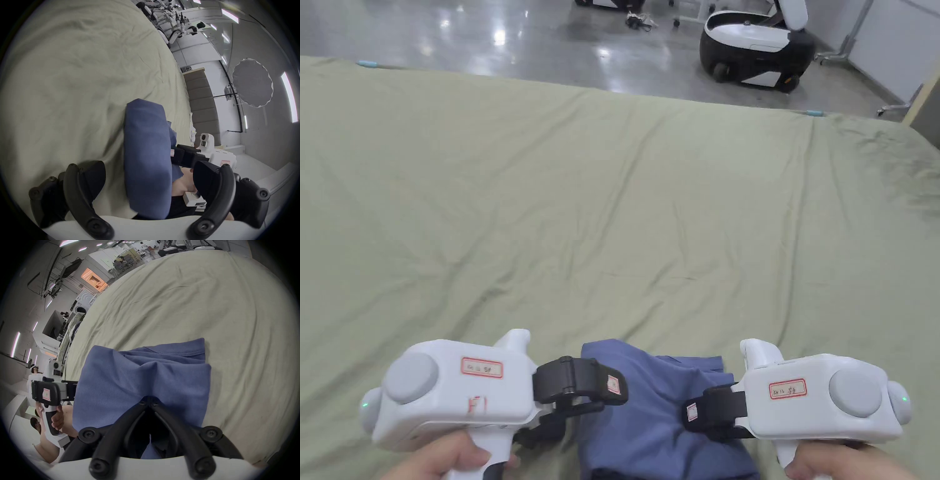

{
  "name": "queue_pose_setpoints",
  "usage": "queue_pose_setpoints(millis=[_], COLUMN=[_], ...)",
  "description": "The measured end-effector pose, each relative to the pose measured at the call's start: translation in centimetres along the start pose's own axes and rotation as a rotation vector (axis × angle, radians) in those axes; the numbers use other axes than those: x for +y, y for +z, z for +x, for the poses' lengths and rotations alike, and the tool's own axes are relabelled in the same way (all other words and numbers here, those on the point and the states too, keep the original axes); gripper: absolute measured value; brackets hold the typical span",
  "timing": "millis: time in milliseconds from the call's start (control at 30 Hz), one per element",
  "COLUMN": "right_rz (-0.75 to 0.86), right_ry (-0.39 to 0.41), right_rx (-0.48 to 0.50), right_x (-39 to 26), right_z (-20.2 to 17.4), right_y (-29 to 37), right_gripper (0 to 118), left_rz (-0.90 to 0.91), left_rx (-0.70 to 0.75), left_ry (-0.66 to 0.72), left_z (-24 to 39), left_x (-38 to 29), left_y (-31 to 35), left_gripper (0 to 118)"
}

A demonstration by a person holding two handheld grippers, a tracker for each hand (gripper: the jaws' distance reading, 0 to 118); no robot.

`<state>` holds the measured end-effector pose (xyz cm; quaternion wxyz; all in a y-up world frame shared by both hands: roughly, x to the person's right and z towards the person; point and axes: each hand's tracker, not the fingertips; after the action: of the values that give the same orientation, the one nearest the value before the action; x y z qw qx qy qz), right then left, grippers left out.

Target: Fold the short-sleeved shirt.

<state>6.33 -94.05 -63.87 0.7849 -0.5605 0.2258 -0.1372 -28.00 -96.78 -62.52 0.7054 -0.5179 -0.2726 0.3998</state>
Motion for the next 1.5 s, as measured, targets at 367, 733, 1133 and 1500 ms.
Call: queue_pose_setpoints(millis=[367, 733, 1133, 1500], right_rz=[0.01, 0.179, 0.198, 0.191], right_ry=[0.068, 0.137, 0.229, 0.243], right_rx=[-0.01, 0.059, 0.03, 0.0], right_x=[-0.1, -0.6, -2.0, -3.0], right_z=[-1.6, -5.9, -11.4, -12.3], right_y=[2.1, 9.4, 9.6, 8.7], right_gripper=[0, 0, 0, 0], left_rz=[-0.072, 0.052, 0.103, 0.091], left_rx=[0.112, 0.146, 0.395, 0.542], left_ry=[-0.184, -0.218, -0.128, 0.022], left_z=[2.9, 1.2, -10.3, -16.1], left_x=[0.5, 5.1, 10.6, 11.7], left_y=[-1.4, 18.3, 38.4, 44.2], left_gripper=[30, 28, 28, 55])
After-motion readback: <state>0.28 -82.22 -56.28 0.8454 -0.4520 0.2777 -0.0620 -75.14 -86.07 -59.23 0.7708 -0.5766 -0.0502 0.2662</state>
